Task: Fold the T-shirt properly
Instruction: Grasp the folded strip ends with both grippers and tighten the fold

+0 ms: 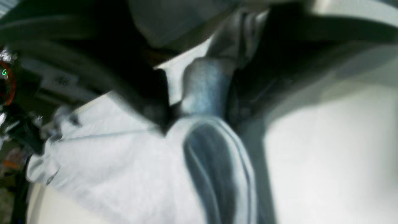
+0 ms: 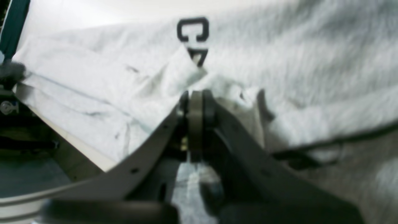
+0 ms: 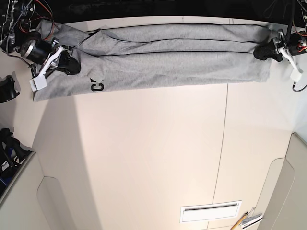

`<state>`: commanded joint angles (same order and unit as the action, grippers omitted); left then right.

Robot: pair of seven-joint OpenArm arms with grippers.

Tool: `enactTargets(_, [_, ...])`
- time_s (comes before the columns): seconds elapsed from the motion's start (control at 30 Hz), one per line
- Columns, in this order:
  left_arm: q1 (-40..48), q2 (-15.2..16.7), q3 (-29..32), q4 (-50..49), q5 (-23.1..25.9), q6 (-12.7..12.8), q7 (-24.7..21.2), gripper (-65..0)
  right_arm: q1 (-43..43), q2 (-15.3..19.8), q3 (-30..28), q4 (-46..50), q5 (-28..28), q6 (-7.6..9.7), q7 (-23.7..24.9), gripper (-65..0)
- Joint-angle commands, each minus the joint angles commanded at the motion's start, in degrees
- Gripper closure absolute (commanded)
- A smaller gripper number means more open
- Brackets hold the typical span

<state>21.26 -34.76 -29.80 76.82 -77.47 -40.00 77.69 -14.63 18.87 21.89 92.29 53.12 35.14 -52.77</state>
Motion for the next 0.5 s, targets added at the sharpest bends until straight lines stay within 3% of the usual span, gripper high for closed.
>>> enactTargets(0.1, [-0.5, 0.0, 0.0, 0.0, 0.6, 0.0, -0.4, 0.0, 1.5, 0.0, 0.0, 0.0, 0.0, 0.00, -0.2, 0.0])
enactTargets(0.37, [-1.9, 0.0, -0.2, 0.0, 5.4, 0.0, -2.0, 0.0, 2.5, 0.0, 0.5, 0.0, 2.1, -0.22, -2.8, 0.0])
enactTargets(0.5, [-4.2, -0.6, -3.3, 0.0, 5.8, 0.0, -2.1, 0.0, 2.5, 0.0, 3.1, 0.0, 3.3, -0.20, -3.9, 0.0])
